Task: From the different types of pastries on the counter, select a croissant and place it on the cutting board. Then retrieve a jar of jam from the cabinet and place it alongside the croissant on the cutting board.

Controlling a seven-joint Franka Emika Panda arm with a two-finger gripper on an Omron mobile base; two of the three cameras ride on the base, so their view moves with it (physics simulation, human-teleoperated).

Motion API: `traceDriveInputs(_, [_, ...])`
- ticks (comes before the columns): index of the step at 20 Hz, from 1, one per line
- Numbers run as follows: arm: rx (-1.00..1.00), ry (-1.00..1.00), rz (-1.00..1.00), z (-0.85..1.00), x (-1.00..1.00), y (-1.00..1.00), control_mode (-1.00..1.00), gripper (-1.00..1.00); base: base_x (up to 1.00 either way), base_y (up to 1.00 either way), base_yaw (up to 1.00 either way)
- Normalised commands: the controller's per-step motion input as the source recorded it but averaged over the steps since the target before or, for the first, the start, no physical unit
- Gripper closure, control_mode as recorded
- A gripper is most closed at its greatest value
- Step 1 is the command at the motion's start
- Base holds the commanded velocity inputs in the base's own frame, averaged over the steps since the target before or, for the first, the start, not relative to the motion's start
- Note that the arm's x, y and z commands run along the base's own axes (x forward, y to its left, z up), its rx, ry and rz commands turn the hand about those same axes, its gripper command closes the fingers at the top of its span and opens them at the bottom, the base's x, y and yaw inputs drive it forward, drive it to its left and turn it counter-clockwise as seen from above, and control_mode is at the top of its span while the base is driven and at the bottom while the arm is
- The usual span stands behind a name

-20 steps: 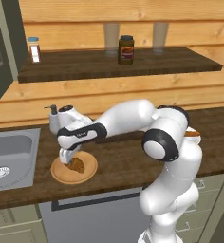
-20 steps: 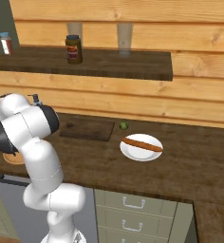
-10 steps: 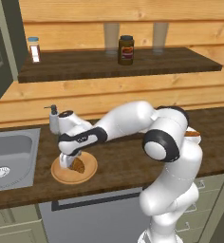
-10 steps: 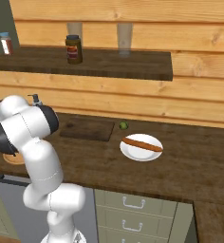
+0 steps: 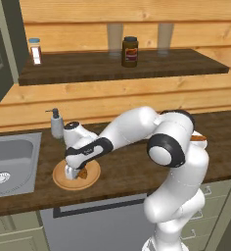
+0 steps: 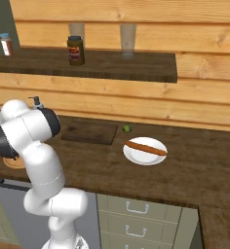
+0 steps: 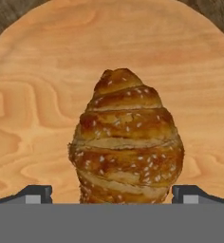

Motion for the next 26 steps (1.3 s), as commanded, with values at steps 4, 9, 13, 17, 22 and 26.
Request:
traceDriveInputs(4, [0.00, 0.00, -0.05, -0.37, -0.10, 0.00, -1.00, -1.00, 0.00, 0.00, 0.00])
traceDriveInputs(9, [0.00, -0.02, -0.05, -0.35, 0.00, 0.00, -1.00, 1.00, 0.00, 0.00, 0.00])
traceDriveInputs(13, [0.00, 0.00, -0.01, -0.42, 0.00, 0.00, -1.00, 1.00, 0.00, 0.00, 0.00])
traceDriveInputs(17, [0.01, -0.07, -0.01, -0.06, -0.20, 0.00, -1.00, 1.00, 0.00, 0.00, 0.00])
traceDriveInputs(22, [0.03, -0.03, -0.03, 0.33, -0.10, 0.00, -1.00, 1.00, 0.00, 0.00, 0.00])
traceDriveInputs(26, [0.04, 0.02, -0.13, 0.31, 0.21, -0.14, -1.00, 1.00, 0.00, 0.00, 0.00])
